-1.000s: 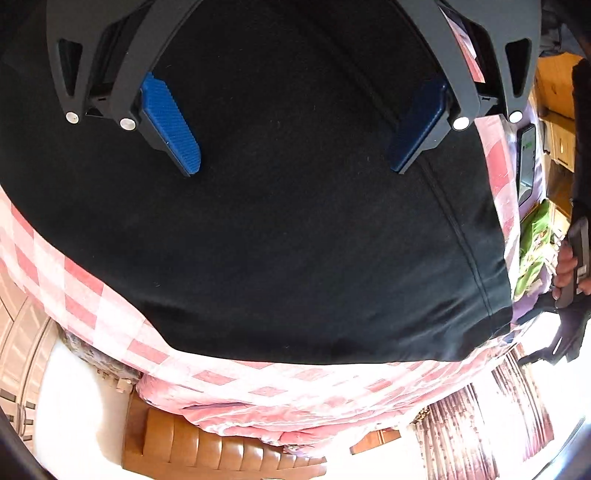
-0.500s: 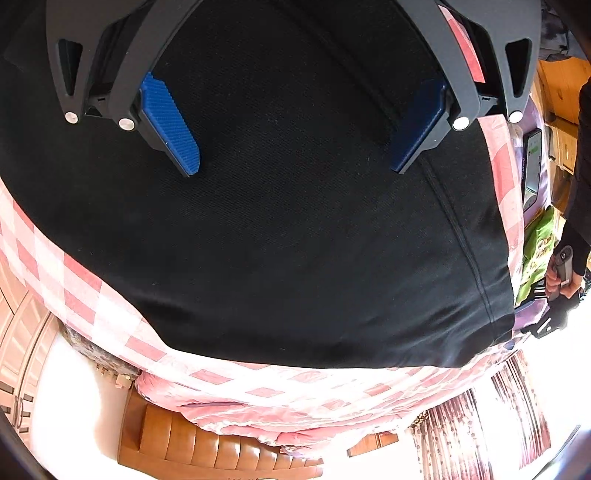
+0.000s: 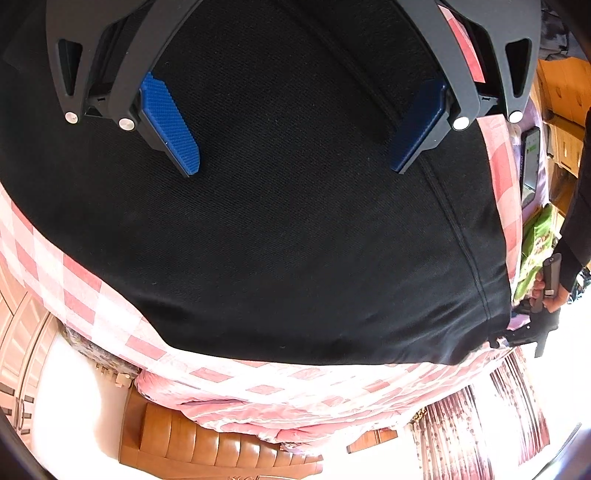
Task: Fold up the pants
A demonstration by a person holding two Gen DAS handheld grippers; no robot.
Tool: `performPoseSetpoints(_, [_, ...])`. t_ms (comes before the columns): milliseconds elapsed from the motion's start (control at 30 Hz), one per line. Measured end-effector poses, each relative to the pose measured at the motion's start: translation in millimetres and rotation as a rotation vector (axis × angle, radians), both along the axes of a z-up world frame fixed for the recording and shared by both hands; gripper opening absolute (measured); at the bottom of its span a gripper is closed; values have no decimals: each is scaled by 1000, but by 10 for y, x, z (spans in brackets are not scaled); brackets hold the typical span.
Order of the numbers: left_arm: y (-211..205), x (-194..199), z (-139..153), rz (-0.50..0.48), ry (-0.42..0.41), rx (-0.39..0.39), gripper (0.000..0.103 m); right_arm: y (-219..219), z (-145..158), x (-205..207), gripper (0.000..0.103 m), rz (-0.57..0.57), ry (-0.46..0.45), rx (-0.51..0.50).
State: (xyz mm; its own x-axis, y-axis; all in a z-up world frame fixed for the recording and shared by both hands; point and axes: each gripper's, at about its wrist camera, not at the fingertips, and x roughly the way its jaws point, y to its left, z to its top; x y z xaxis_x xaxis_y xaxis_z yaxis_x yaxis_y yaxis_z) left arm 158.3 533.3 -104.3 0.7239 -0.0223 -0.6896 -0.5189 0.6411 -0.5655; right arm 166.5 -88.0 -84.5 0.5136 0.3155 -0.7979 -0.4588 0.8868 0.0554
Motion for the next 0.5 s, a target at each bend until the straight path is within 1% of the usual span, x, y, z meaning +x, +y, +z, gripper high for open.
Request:
performPoseSetpoints(33, [-11,-66,35,-5,-35,-23,51,-9,2,-1,99,0,1,6])
performPoseSetpoints(67, [-16,-100,43,-46,-86,-59,46,-13,3,-3,99,0,1,10])
performPoseSetpoints(100, [-1,-91,22,-62,-93,-83,30,-18,6,-6,99,-1,1,15])
performPoseSetpoints(133, [6,-100,0,-47,-76,-80,18,-22,9,-8,99,-1,2,16])
performPoseSetpoints(167, [20,-106,-60,-27,-40,-60,5,-24,10,-13,99,0,1,16])
performPoseSetpoints(267, [85,-186,-175,-21,-101,-117,5,-29,9,-20,99,2,0,13])
performPoseSetpoints(300, [108,-239,-160,-12,-148,-138,4,-32,9,-22,99,4,1,11])
performPoseSetpoints(333, [128,-295,-92,7,-191,-134,4,-37,8,-22,99,8,1,10])
performPoseSetpoints(367, [151,-348,16,25,-226,-96,4,-42,9,-22,99,12,2,12])
performPoseSetpoints(400, [201,-374,116,52,-240,-41,4,-46,9,-21,99,13,3,17])
performPoseSetpoints(433, [268,-347,96,64,-234,-63,4,-48,11,-21,99,13,3,23])
performPoseSetpoints(467, [320,-301,46,63,-220,-105,4,-53,11,-19,99,11,3,26])
performPoseSetpoints(500, [318,-233,3,50,-180,-90,4,-59,11,-21,99,9,2,30])
